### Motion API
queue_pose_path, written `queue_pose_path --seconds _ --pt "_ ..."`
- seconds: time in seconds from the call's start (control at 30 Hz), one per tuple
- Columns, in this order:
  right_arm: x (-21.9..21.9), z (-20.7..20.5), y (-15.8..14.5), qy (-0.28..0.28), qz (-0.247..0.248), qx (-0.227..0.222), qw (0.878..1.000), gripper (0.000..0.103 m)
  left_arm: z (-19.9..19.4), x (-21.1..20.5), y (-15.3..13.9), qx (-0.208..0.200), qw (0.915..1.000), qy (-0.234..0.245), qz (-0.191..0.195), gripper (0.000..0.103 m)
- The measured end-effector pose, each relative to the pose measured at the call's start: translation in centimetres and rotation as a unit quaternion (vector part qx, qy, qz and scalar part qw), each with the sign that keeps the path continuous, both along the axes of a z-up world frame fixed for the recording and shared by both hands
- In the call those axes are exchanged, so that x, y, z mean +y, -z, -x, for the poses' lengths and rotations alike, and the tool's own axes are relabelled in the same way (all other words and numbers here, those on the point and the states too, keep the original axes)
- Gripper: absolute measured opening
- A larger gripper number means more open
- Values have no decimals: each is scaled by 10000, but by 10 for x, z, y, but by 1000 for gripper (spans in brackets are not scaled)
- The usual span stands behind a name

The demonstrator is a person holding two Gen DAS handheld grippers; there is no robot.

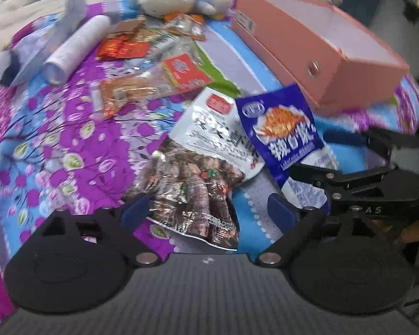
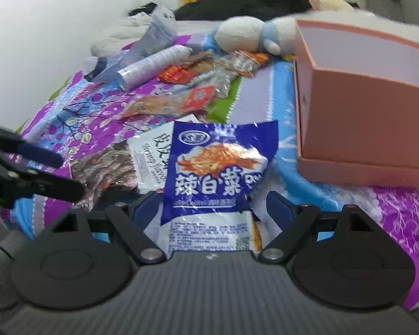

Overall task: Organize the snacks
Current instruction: 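Lift both held bags up from the pile toward the box, then carry the shrimp bag and blue pouch over the open pink box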

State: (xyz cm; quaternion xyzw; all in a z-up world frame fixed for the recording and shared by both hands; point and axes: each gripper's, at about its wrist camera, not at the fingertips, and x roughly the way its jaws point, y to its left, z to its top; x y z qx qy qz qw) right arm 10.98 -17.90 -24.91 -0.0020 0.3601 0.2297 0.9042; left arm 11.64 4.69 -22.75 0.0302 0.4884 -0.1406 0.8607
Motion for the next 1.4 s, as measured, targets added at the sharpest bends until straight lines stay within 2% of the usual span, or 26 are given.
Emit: queue_pose_path --seconds 0.17,0.33,0.43,0.67,0.8,0.87,0.93,1.0,1.13,1.2,1.23,1.27,1.4 --pt "1 -2 7 -32 157 60 9999 86 -5 -12 11 -171 9972 449 -577 94" --pt "2 -4 14 -162 154 227 9995 86 -12 -23 18 -352 9897 879 -1076 96" --pt "4 -4 14 -167 204 244 9994 86 -20 -22 26 -323 9879 943 -1188 96" --pt "9 -7 12 -223 198 220 9993 85 -42 -11 43 -153 9906 915 -1003 96" --pt "12 -9 17 -215 337 253 9989 85 -59 0 54 234 9966 607 -502 97" --pt "13 -10 19 -256 373 279 9986 87 -63 3 54 223 9976 538 -379 97" --pt "16 -12 21 -285 436 295 9982 87 -63 1 55 176 9974 553 -423 96" --pt "18 -12 21 -341 448 293 9980 82 -61 -2 55 129 9972 547 -484 94" --pt "18 -12 19 -295 499 279 9979 74 -56 -5 53 43 9988 296 -388 86" --pt "16 -13 17 -239 487 322 9980 66 -49 -9 51 -31 9991 199 -384 78" --pt "14 -13 15 -205 460 344 9981 64 -45 -12 48 -68 9990 181 -399 70" --pt "12 -13 13 -189 438 360 9982 61 -43 -15 45 -72 9992 121 -366 67" --pt "10 -11 9 -107 428 391 9983 55 -41 -19 40 0 9994 -234 -269 62"
